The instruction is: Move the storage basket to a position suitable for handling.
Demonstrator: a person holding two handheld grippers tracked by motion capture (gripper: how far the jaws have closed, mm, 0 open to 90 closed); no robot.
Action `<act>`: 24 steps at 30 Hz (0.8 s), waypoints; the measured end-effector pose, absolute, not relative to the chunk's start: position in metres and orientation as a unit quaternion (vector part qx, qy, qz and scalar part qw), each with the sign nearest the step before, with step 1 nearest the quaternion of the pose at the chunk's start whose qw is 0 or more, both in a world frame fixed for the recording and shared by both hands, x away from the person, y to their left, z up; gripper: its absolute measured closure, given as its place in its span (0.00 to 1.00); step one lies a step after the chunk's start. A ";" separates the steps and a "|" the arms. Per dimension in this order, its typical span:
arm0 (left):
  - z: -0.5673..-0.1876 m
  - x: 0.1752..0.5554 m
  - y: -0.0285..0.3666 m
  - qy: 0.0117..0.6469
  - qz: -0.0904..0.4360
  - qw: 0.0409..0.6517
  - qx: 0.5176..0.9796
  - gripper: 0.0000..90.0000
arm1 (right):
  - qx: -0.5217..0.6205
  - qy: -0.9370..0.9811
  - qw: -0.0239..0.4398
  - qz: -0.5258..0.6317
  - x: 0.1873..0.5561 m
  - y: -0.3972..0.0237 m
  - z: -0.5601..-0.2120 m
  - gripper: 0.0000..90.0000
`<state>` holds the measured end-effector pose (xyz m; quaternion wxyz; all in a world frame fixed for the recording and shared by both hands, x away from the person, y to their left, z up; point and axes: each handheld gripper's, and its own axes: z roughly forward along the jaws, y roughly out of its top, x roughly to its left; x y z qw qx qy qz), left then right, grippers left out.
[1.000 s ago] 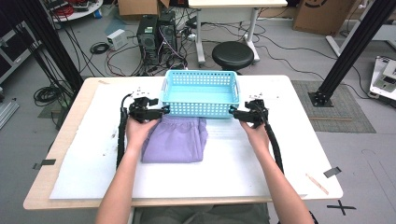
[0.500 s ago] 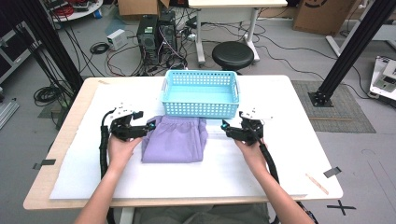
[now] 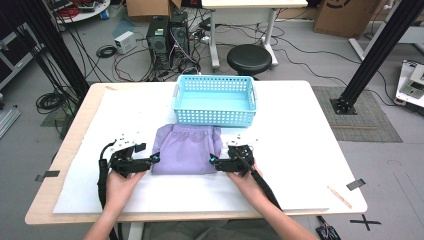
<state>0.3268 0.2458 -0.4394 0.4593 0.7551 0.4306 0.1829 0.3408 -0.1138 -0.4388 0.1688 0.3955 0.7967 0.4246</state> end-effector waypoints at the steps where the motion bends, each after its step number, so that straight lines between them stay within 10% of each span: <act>1: -0.441 0.326 0.245 0.432 0.186 0.445 0.762 0.32 | 0.395 0.801 0.169 0.417 0.341 -0.110 -0.440 0.24; 10: -0.449 0.331 0.237 0.456 0.136 0.407 0.780 0.42 | 0.417 0.831 0.105 0.353 0.355 -0.099 -0.446 0.32; 24: -0.451 0.330 0.216 0.425 0.112 0.423 0.792 0.84 | 0.377 0.848 0.083 0.363 0.355 -0.102 -0.444 0.92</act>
